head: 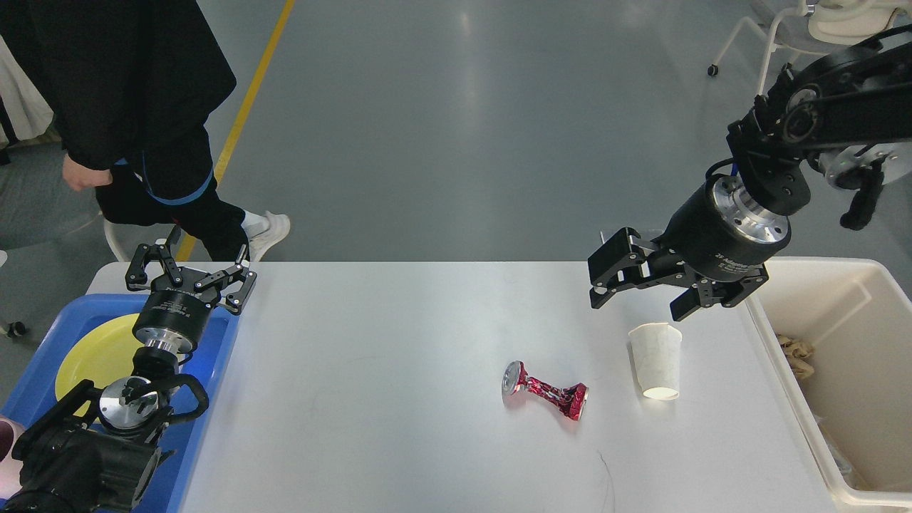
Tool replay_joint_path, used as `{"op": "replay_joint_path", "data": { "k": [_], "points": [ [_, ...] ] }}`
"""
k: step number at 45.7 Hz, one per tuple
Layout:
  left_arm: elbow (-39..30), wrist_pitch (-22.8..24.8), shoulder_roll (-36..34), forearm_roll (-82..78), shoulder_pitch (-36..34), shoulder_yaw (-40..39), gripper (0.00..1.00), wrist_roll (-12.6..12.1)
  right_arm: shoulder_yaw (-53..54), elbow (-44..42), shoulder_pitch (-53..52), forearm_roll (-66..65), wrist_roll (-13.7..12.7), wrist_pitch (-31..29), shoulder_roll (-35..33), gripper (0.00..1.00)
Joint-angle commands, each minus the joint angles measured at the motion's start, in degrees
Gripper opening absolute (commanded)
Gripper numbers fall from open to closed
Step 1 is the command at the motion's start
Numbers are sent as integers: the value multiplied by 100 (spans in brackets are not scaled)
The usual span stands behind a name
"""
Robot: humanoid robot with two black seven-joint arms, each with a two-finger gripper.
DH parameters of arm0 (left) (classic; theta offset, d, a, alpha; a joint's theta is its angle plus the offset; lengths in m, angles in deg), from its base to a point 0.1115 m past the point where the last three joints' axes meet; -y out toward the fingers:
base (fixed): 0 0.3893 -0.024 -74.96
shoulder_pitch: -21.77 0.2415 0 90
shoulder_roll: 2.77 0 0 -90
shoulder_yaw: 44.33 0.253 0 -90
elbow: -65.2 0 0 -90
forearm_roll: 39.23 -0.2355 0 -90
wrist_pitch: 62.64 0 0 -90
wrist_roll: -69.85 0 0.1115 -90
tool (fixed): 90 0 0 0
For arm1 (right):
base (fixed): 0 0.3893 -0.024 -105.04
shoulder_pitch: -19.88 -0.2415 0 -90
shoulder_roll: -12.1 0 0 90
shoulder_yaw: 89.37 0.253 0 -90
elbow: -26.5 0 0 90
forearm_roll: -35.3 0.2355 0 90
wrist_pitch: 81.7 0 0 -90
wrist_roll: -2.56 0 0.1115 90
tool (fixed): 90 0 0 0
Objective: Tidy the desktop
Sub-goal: 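Lower the right gripper onto the white paper cup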
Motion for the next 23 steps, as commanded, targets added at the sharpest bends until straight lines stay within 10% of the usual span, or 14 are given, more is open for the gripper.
{"op": "replay_joint_path", "data": {
  "k": [1, 23],
  "points": [
    [0, 0, 6, 2, 0, 0, 97, 0, -195, -198, 493, 5, -9, 545, -34, 100],
    [0, 0, 6, 2, 0, 0, 97, 0, 191, -2587, 3903, 67, 97, 1863, 344, 100]
  ]
}}
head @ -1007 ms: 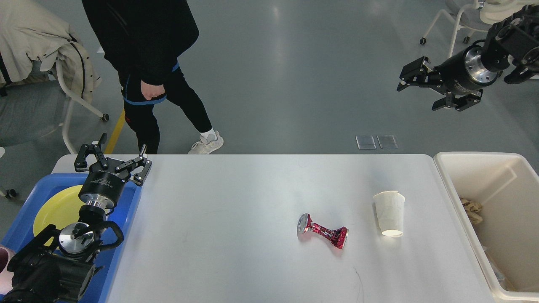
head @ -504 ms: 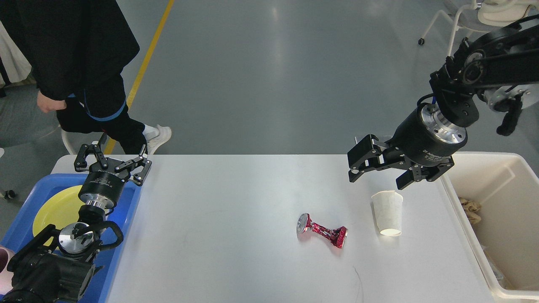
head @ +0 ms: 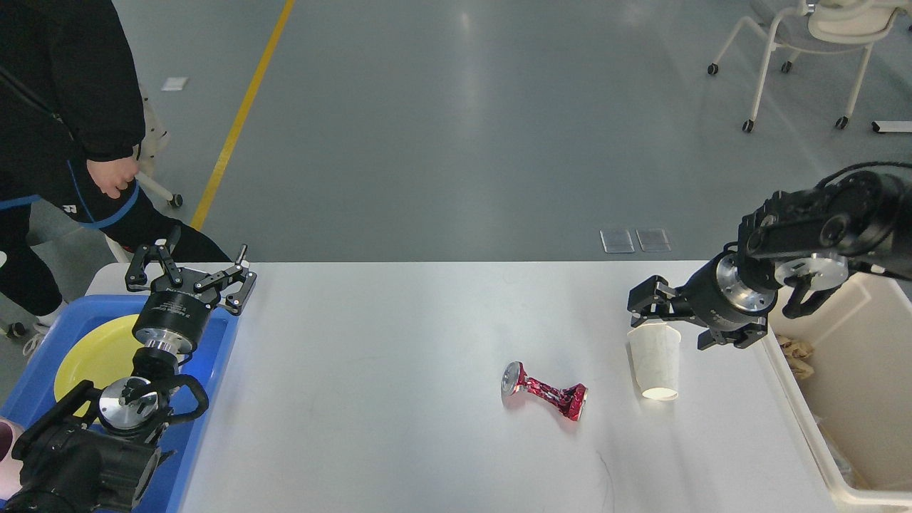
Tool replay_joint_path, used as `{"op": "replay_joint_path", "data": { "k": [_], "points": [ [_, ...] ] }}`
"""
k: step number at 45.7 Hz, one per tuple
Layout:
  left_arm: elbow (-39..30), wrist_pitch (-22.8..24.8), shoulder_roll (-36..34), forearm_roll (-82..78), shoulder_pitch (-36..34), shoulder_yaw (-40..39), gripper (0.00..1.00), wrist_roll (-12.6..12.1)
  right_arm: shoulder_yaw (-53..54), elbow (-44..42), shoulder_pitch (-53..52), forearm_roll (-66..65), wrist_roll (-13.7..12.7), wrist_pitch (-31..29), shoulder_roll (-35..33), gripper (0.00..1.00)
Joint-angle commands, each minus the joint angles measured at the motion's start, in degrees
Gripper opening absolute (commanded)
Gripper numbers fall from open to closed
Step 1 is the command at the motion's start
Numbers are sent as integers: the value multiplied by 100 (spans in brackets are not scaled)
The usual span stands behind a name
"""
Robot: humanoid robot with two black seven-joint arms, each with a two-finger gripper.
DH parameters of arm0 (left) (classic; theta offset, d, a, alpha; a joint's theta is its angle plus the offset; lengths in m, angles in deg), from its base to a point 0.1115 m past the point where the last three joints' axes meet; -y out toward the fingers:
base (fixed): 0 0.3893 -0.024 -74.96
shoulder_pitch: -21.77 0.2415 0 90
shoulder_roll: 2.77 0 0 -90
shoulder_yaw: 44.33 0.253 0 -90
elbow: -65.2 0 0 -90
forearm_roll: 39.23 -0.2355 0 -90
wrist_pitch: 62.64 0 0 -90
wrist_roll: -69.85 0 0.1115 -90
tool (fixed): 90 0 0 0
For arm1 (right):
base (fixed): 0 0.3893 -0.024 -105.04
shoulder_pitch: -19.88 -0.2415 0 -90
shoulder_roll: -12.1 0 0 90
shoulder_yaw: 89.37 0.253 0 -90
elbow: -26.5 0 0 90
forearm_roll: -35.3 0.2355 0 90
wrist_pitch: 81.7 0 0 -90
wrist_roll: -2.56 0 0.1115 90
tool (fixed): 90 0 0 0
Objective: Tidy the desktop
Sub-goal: 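Lower the right gripper onto the white paper cup, then grasp the white paper cup with the right gripper and lift it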
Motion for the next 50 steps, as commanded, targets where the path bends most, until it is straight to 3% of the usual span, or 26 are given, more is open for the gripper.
{"op": "replay_joint_path", "data": {
  "k": [1, 22, 31, 37, 42, 50],
  "points": [
    [0, 0, 5, -2, 0, 0, 97, 0, 240, -669, 808, 8, 21, 375, 241, 100],
    [0, 0, 5, -2, 0, 0, 97, 0, 460, -2489, 2461, 43, 21, 823, 892, 100],
    [0, 0, 5, -2, 0, 0, 97, 0, 451, -2578, 2602, 43, 21, 867, 892, 100],
    [0, 0, -4, -2, 0, 0, 97, 0, 486, -2700, 2804, 113, 21, 1069, 910, 92],
    [0, 0, 5, -2, 0, 0, 97, 0, 486, -2894, 3050, 149, 21, 1184, 1024, 73],
    [0, 0, 5, -2, 0, 0, 97, 0, 478, -3052, 3103, 149, 21, 1219, 1059, 52]
  ]
}}
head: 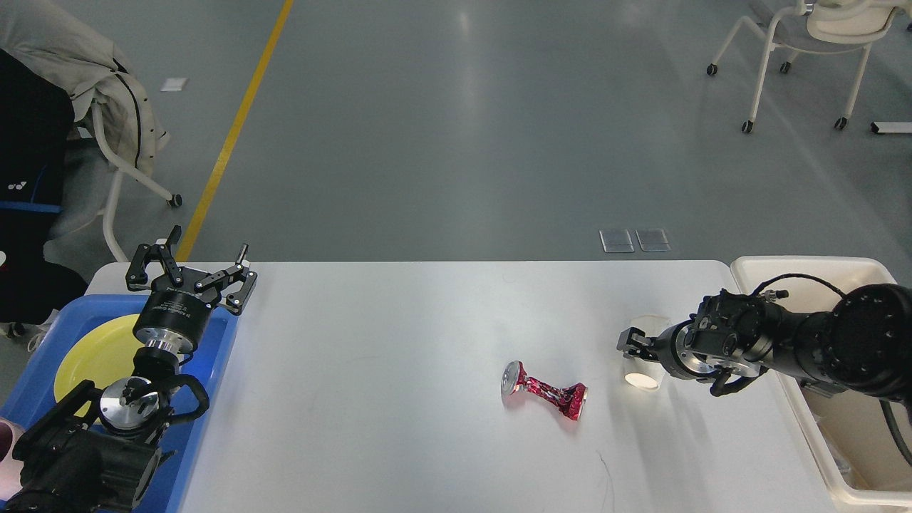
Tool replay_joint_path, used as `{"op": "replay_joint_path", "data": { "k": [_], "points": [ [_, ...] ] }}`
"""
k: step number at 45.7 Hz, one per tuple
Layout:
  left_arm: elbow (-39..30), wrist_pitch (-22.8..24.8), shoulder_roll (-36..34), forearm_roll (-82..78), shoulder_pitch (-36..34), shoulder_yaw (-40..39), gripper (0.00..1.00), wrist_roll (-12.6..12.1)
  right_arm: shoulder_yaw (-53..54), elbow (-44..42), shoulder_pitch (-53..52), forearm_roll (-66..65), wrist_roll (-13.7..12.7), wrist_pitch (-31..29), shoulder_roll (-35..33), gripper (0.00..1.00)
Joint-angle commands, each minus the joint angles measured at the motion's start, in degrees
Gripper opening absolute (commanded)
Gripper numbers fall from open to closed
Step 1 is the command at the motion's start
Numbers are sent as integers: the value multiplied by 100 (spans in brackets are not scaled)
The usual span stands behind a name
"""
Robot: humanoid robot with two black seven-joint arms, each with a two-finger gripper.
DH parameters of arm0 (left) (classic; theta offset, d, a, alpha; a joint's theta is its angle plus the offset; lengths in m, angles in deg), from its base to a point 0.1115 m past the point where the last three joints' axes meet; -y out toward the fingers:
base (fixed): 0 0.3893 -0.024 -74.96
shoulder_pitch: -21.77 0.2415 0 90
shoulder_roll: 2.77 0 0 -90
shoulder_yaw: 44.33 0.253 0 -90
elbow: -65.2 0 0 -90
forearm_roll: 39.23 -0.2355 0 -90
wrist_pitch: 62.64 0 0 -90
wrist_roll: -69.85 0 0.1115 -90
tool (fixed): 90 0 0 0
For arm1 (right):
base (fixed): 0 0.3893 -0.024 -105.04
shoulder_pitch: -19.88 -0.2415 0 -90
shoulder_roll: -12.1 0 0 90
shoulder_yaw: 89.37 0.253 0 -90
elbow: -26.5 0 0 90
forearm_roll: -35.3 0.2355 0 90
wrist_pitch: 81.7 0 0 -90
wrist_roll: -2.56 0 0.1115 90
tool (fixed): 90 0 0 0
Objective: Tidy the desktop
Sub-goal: 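Grasp the white paper cup with the right gripper and lift it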
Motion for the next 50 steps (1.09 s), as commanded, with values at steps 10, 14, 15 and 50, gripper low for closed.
{"op": "replay_joint_path", "data": {
  "k": [10, 14, 15, 50],
  "points": [
    [0, 0, 1, 1, 0, 0, 97, 0, -9, -47, 37, -17, 18, 31, 22, 0],
    [0, 0, -8, 1, 0, 0, 97, 0, -9, -12, 37, -17, 18, 31, 31, 0],
    [0, 0, -8, 1, 0, 0, 97, 0, -9, 6, 28, -25, 18, 31, 31, 0],
    [0, 0, 1, 1, 0, 0, 97, 0, -809, 4618, -6051, -105, 18, -2534, -1323, 0]
  ]
}}
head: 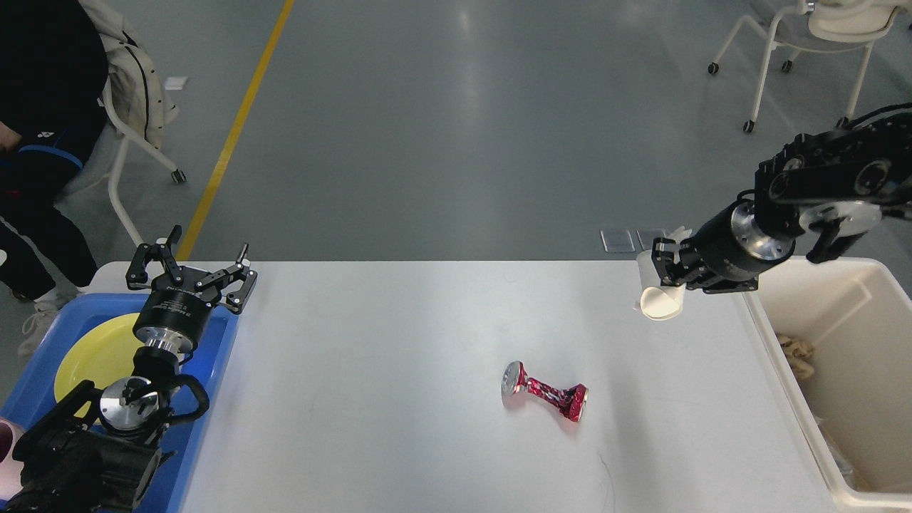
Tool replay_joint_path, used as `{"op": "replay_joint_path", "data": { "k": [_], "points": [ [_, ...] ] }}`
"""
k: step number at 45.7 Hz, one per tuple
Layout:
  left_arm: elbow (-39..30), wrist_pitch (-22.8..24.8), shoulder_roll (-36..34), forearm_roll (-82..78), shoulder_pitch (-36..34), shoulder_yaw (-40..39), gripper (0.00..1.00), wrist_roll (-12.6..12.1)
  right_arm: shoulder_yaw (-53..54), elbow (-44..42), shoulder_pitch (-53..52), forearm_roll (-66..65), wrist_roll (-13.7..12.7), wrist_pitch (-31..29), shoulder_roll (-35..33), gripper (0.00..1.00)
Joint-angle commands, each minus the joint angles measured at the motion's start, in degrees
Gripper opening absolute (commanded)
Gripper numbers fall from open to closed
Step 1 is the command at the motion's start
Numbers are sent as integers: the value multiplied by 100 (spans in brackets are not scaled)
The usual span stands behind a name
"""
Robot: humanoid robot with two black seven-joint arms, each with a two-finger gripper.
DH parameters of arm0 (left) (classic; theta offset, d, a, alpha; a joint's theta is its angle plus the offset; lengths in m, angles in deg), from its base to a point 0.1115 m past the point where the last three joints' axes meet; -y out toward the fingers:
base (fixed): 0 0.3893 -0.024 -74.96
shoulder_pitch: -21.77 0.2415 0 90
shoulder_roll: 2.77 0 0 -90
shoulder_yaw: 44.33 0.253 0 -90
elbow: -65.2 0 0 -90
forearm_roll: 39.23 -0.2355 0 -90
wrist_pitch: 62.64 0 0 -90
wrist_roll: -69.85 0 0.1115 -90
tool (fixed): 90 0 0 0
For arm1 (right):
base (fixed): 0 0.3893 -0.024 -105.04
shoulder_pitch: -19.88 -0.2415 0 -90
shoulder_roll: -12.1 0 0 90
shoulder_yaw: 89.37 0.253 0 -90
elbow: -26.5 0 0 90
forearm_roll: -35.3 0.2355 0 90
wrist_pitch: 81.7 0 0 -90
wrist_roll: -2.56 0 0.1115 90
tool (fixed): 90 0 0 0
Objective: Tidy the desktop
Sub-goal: 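Grasp the white paper cup with the right gripper and lift it, then drop the paper cup into the white bin and raise the gripper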
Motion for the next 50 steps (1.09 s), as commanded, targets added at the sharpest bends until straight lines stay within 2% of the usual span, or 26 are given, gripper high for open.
{"op": "replay_joint_path", "data": {
  "k": [1, 6, 11, 22, 27, 35, 46, 50],
  "points": [
    [0, 0, -8, -2, 0, 0, 97, 0, -26, 1166, -1534, 4, -1, -679, -91, 0],
    [0, 0, 1, -2, 0, 0, 97, 0, 35, 1764, -2414, 4, -71, -997, -65, 0],
    [0, 0, -8, -2, 0, 0, 97, 0, 62, 1897, -2539, 13, -71, -962, -47, 0],
    [0, 0, 1, -2, 0, 0, 97, 0, -790, 1467, -1863, -57, -71, -215, -135, 0],
    [0, 0, 1, -2, 0, 0, 97, 0, -1054, 704, -880, -57, -71, 189, -460, 0],
    [0, 0, 1, -2, 0, 0, 97, 0, -993, -1106, 984, -49, -62, 681, -1049, 0],
    [0, 0, 1, -2, 0, 0, 97, 0, -203, -3409, 3655, 48, -45, 1753, -1093, 0],
    [0, 0, -8, -2, 0, 0, 97, 0, 254, -4394, 4473, 66, -62, 1869, -1006, 0]
  ]
}}
